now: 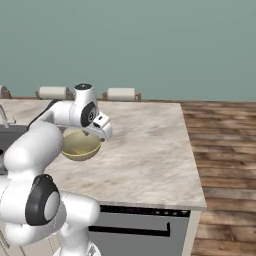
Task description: Pick the mug and place it in the sink. Pick the bowl and place it in the open cabinet and then close the cabinet.
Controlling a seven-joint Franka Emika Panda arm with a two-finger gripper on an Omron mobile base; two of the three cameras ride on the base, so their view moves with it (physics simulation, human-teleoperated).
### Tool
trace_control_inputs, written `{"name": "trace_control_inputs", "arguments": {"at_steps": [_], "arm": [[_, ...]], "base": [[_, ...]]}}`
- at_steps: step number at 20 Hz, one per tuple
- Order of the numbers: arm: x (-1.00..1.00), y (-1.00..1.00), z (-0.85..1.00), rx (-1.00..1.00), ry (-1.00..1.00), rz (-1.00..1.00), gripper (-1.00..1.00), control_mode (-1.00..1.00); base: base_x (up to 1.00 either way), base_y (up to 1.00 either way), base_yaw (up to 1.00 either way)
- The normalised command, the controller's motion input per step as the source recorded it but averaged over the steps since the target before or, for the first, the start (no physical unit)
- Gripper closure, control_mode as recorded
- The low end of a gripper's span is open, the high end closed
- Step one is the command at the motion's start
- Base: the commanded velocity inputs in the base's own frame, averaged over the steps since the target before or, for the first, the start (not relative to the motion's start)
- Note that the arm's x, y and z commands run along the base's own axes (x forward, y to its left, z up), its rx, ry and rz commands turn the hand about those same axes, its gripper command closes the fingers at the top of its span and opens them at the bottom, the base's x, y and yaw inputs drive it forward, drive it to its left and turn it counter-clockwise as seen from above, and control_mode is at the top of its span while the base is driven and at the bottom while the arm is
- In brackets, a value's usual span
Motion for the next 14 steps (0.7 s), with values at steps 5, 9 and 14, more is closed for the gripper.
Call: {"name": "trace_control_inputs", "arguments": {"at_steps": [5, 9, 14], "arm": [[0.15, 0.00, -0.14, 0.00, 0.00, 0.07, -1.00, -1.00], [0.11, 0.00, -0.14, 0.00, 0.00, 0.07, -1.00, -1.00], [0.13, 0.02, -0.17, 0.00, 0.00, 0.06, -1.00, -1.00]], "base": [[0.00, 0.00, 0.00], [0.00, 0.00, 0.00], [0.00, 0.00, 0.00]]}}
